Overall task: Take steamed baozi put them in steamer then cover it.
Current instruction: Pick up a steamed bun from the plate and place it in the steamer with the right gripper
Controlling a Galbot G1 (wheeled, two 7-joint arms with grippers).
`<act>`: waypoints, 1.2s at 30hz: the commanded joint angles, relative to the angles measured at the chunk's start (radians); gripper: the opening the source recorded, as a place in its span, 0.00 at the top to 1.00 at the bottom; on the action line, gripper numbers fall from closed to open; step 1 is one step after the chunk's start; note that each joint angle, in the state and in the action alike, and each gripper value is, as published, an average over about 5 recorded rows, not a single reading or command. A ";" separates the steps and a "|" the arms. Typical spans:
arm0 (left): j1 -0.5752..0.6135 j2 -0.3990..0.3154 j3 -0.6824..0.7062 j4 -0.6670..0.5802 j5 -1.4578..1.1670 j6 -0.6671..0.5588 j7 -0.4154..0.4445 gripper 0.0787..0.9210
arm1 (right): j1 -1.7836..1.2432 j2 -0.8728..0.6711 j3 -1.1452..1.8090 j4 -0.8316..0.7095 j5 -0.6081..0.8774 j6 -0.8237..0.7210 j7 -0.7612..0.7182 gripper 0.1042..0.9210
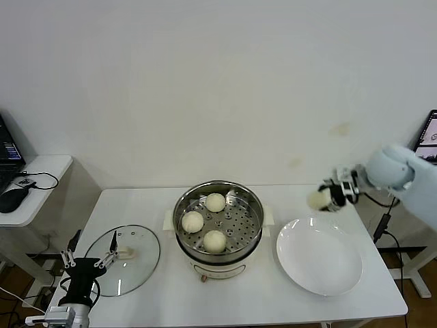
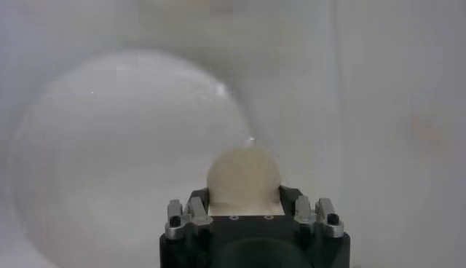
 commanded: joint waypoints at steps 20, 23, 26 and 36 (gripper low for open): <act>0.005 -0.028 -0.028 -0.017 -0.001 0.000 0.001 0.12 | 0.063 0.415 -0.260 0.035 0.432 -0.315 0.393 0.38; 0.006 -0.029 -0.029 -0.016 -0.001 0.000 0.001 0.12 | 0.026 0.408 -0.258 0.029 0.417 -0.314 0.400 0.37; 0.007 -0.028 -0.032 -0.015 -0.002 -0.001 0.001 0.12 | -0.003 0.408 -0.249 0.023 0.407 -0.314 0.407 0.38; 0.006 -0.024 -0.040 -0.010 -0.005 -0.004 0.000 0.12 | -0.038 0.437 -0.225 0.000 0.403 -0.316 0.424 0.38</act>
